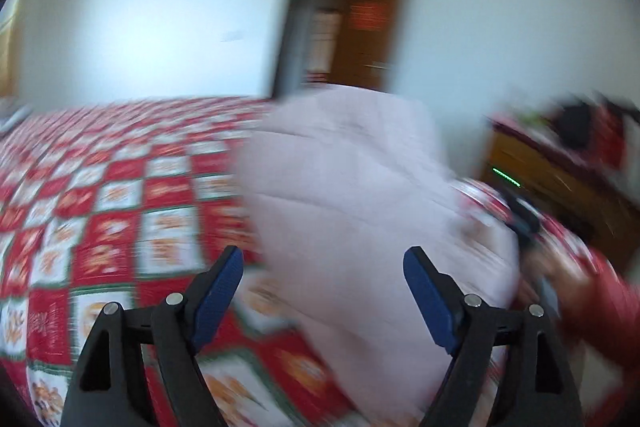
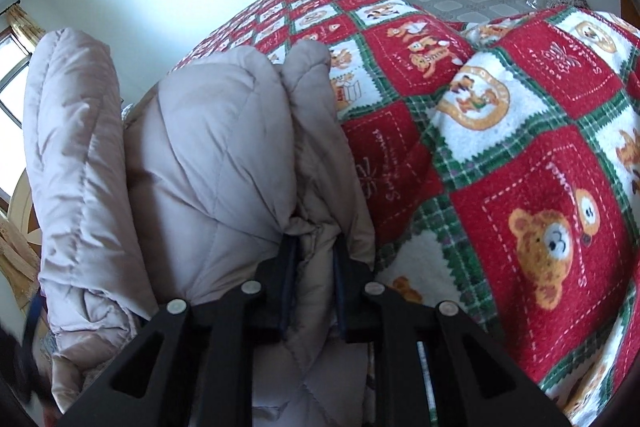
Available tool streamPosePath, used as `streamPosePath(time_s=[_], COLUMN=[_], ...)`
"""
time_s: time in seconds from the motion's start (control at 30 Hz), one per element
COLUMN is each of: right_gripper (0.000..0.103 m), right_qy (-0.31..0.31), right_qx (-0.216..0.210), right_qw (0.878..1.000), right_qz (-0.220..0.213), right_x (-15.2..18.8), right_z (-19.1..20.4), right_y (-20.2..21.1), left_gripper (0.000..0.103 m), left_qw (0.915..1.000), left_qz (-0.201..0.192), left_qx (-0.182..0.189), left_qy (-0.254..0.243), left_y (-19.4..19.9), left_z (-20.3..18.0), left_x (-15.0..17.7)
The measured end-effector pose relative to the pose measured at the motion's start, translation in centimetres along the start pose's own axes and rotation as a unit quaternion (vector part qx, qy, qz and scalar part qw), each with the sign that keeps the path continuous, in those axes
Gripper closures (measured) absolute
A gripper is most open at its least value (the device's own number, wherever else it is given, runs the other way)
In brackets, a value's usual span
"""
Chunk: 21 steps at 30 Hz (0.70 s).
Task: Fold large clothes
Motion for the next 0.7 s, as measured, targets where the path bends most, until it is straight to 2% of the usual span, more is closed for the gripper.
streamPosePath(time_s=[0.07, 0.13, 0.27, 0.43, 0.53, 0.67, 0.7], right_gripper=[0.085, 0.085, 0.085, 0.086, 0.087, 0.086, 0.086], right_qy=[-0.002, -0.004, -0.009, -0.008, -0.011, -0.023, -0.036], right_qx=[-0.001, -0.003, -0.002, -0.005, -0.019, -0.032, -0.053], right_qw=[1.000, 1.000, 1.000, 1.000, 1.000, 0.999, 0.998], right_qz=[0.000, 0.000, 0.001, 0.002, 0.003, 0.001, -0.008], right_x=[0.1, 0.1, 0.3, 0.3, 0.3, 0.3, 0.3], right_z=[0.0, 0.1, 0.3, 0.3, 0.0, -0.8, -1.3], right_y=[0.0, 0.0, 0.0, -0.1, -0.1, 0.5, 1.0], left_gripper=[0.021, 0.021, 0.021, 0.021, 0.020, 0.018, 0.018], left_qw=[0.9994, 0.9988, 0.9996, 0.9950, 0.9917, 0.9842, 0.9828], left_qz=[0.005, 0.016, 0.016, 0.057, 0.079, 0.094, 0.096], left_qx=[-0.015, -0.030, 0.006, -0.012, -0.017, -0.068, -0.077], left_qy=[0.032, 0.034, 0.021, -0.082, -0.100, -0.134, -0.138], left_y=[-2.7, -6.6, -9.9, -13.2, -14.6, -16.0, -16.2], left_z=[2.2, 2.2, -0.8, -6.8, -8.5, -9.2, -9.2], left_x=[-1.7, -3.3, -5.2, -6.4, -5.8, -4.8, -4.5])
Point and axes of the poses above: each gripper's, at about its wrist camera, not at the fingertips, and y roughly against the way its jaws point, z to its left, x to its underside, the point moved 7 cm from there along -y, roughly the way its jaws point, and after that the axes turned 10 degrees about z, right-handed, at the moved point
